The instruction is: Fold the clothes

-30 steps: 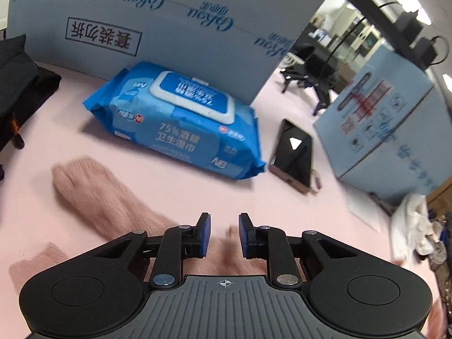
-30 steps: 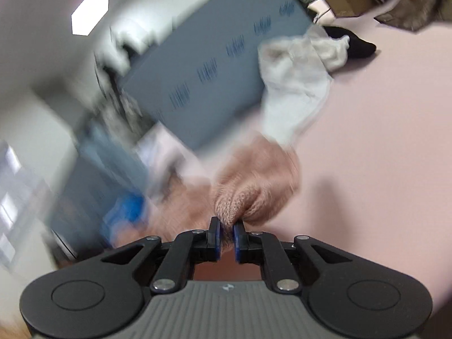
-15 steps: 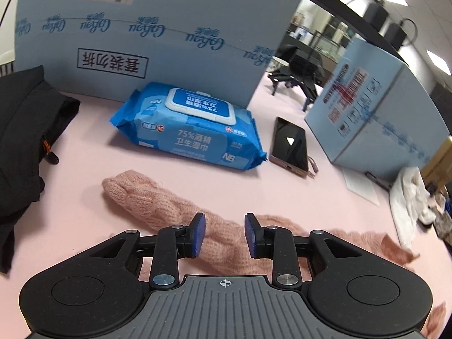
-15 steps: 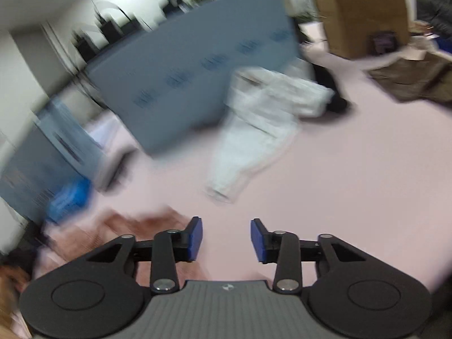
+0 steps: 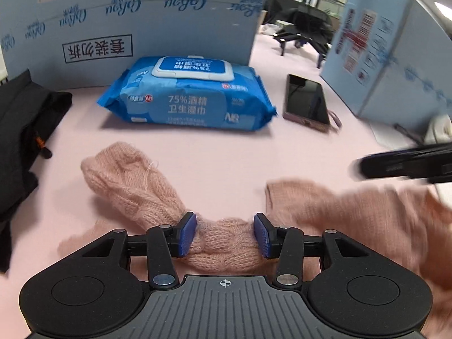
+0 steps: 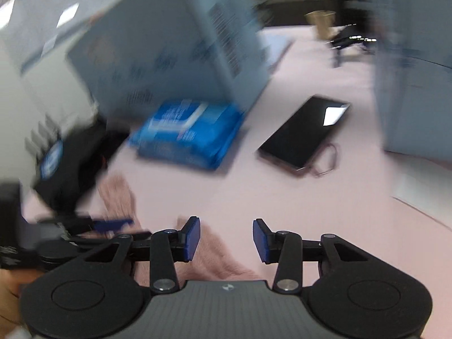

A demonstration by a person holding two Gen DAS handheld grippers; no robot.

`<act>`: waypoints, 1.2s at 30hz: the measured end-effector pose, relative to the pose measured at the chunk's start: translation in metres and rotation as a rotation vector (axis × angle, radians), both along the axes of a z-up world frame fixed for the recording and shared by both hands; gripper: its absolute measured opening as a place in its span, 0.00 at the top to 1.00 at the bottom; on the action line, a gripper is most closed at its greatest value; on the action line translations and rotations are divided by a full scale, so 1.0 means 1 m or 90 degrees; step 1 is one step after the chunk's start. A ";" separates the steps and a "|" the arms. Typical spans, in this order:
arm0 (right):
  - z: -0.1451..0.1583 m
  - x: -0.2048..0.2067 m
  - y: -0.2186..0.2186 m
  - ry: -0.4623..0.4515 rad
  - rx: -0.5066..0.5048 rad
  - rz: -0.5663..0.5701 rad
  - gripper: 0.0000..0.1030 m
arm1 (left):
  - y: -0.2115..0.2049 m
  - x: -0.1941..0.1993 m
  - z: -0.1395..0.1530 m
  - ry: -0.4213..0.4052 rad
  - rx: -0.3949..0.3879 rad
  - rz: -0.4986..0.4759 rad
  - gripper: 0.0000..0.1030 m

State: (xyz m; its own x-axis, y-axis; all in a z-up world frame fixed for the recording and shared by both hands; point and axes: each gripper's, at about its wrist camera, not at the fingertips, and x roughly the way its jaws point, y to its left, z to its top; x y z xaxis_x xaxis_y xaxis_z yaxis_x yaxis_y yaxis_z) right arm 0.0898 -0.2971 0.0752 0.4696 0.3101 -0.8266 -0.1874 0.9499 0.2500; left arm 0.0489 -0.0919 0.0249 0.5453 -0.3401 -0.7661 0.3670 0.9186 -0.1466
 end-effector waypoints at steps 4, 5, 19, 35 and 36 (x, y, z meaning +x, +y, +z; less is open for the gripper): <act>-0.024 0.003 0.035 0.036 -0.097 0.076 0.58 | 0.014 -0.019 0.001 0.005 -0.013 0.002 0.57; -0.026 0.000 0.039 0.031 -0.112 0.091 0.60 | 0.018 -0.023 0.002 0.006 -0.016 0.004 0.57; 0.050 -0.045 -0.111 -0.105 0.319 -0.222 0.92 | 0.047 -0.044 0.023 -0.017 -0.056 0.021 0.56; 0.152 -0.116 -0.147 -0.375 -0.078 -0.312 0.24 | 0.065 -0.058 0.015 0.005 -0.047 0.032 0.55; 0.143 -0.131 -0.147 -0.337 -0.100 -0.307 0.24 | 0.068 -0.060 0.014 0.008 -0.044 0.037 0.55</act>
State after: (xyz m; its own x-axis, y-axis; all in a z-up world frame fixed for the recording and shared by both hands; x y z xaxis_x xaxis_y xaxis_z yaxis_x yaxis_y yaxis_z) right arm -0.0408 -0.4438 0.2181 0.8727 -0.1354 -0.4691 0.2026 0.9746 0.0955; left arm -0.0111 -0.0240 0.0391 0.5560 -0.3600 -0.7492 0.3110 0.9260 -0.2141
